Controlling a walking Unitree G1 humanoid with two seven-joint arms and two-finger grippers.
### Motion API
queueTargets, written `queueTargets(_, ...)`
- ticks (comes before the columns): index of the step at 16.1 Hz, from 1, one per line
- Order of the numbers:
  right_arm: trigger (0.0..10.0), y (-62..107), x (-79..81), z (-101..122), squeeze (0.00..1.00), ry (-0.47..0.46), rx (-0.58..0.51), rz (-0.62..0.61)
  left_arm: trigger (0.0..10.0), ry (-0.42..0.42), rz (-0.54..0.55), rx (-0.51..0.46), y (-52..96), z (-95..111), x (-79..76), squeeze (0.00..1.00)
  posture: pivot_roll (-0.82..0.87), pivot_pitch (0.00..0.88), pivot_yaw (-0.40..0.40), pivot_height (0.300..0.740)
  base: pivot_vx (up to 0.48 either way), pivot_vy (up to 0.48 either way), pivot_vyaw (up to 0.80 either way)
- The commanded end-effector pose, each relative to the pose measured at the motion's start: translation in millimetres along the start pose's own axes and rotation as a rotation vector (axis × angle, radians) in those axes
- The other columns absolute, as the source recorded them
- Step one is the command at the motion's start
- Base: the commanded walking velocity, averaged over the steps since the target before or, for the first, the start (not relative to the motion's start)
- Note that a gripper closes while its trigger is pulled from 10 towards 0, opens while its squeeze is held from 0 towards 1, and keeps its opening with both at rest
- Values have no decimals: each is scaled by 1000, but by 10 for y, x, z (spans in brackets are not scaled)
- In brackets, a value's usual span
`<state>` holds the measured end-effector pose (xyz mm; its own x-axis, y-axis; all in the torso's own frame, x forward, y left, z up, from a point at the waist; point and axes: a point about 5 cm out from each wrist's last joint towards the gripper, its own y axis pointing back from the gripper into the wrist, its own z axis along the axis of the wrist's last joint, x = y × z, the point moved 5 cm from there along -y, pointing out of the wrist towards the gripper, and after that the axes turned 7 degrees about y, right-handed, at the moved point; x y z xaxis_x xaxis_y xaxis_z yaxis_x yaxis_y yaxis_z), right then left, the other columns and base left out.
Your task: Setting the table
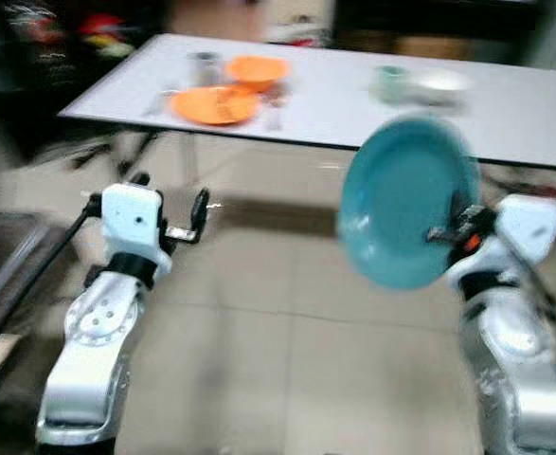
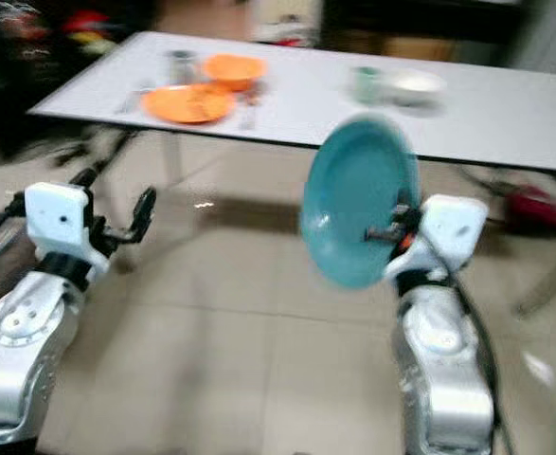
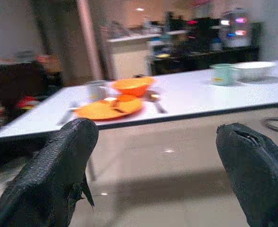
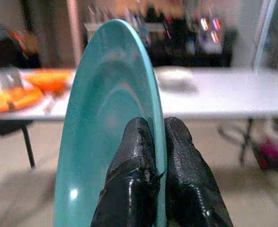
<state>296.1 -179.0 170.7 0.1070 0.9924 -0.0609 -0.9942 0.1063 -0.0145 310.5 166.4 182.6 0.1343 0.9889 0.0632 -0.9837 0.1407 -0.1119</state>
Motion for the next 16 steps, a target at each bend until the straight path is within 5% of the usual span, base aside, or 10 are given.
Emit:
queueTargets(1, 10000, 0, 23, -39, 0, -5, 15, 24, 10000, 14, -26, 32, -9, -59, -57, 0, 110, 0, -19, 740, 0, 0, 0)
queueTargets(16, 10000, -45, -22, -6, 0, -14, -15, 9, 10000, 23, -78, 75, -48, -140, -129, 0, 114, 0, -23, 740, 311, 0, -107)
